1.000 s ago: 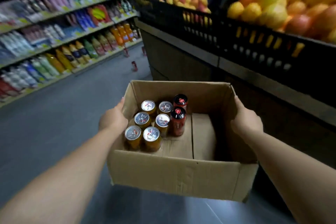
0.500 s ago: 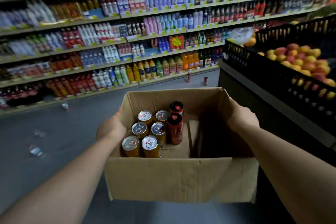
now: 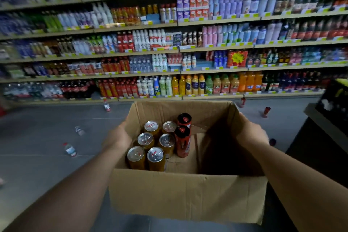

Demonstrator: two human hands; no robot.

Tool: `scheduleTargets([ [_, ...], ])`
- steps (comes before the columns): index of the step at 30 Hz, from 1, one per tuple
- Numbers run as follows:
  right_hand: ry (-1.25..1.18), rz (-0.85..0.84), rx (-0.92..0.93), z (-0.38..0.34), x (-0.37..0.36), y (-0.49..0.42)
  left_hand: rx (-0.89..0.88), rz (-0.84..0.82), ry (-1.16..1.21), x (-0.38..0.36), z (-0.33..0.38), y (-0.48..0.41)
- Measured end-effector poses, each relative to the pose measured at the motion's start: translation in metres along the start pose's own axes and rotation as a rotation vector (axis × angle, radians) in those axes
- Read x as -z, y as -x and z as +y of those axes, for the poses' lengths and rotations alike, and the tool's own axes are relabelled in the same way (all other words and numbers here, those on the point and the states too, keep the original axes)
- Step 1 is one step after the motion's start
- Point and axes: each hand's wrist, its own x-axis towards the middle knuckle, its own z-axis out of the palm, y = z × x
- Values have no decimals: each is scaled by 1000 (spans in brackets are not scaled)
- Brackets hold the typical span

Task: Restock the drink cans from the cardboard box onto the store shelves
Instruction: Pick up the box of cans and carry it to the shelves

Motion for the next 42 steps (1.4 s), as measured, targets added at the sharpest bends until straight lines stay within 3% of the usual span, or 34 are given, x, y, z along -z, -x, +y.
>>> scheduleTargets([
  [10,11,4,71,-84,-49,-247,-20,-18,-13,-35,57,-246],
  [20,-9,-6,-17,-167,-111,-482,-80,-4,28,-72,121,-486],
  [29,-5,-63,-6,-231,-194,-714,-45,-14,15,-150,168,-699],
  [42,43,-111,-144,-319,-381,-956,-27,-149,29,-305,141,-1018],
])
